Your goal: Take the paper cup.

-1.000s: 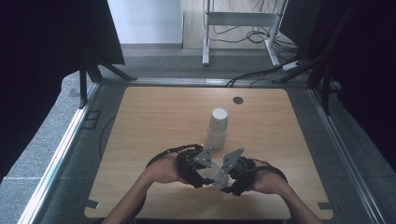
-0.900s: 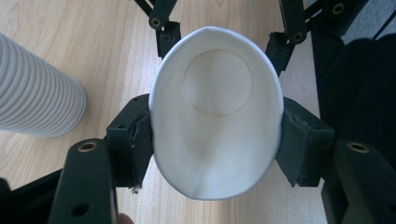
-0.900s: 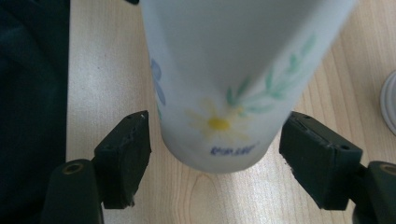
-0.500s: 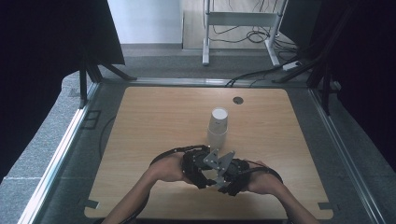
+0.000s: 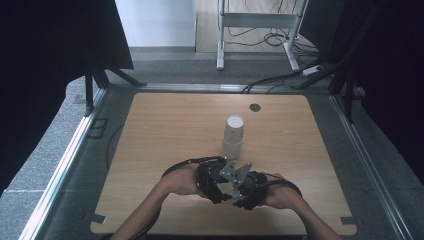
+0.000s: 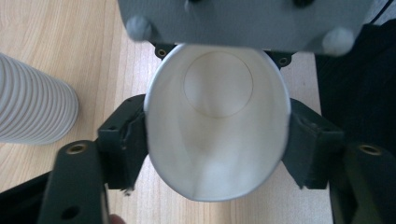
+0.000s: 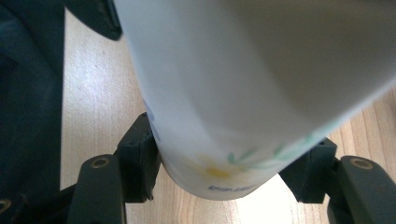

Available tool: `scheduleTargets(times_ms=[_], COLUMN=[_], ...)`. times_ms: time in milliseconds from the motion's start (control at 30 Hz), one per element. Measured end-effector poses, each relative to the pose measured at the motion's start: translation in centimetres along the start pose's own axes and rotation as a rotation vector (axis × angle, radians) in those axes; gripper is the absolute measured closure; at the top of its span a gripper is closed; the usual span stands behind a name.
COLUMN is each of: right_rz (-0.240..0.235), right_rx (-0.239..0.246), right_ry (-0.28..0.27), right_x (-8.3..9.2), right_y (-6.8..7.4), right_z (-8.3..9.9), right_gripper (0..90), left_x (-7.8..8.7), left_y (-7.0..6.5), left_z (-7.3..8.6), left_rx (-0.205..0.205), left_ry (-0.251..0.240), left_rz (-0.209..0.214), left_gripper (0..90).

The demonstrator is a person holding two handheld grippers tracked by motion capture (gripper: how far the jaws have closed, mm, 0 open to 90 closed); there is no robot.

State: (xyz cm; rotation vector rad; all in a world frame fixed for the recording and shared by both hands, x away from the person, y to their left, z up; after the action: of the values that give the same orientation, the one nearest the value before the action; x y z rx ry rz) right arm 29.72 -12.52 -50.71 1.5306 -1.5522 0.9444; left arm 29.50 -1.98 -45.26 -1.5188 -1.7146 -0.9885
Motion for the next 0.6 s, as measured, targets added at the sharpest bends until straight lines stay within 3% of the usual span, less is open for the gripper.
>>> scheduleTargets(times_ms=[200,600], right_rz=[0.003,-0.006], right_rx=[-0.018,-0.078], right_ry=[-0.045,-0.234], right_x=[0.4,1.3], right_y=[-0.1,-0.2], right_z=[0.1,0.1], right_gripper=[36.6,36.6], left_x=[0.8,1.8], left_y=[0.2,0.8], left_z=[0.1,0.6], left_rx=[0.040,0.173], left_ry=[-0.080,-0.312], left_rz=[0.006,0.003], left_gripper=[20.2,15.9])
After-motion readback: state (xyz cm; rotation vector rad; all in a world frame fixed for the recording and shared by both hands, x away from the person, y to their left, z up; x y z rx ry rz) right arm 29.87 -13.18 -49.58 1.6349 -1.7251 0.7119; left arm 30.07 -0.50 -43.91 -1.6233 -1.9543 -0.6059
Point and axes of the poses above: each handheld gripper's, and its own axes: x roughly backward along the jaws, z roughly out of its underside, y roughly to its left, the point moved 6 cm from there along -x, roughly forward along the jaws, and after that the axes turned 3 degrees about -z, right-handed, at the moved point
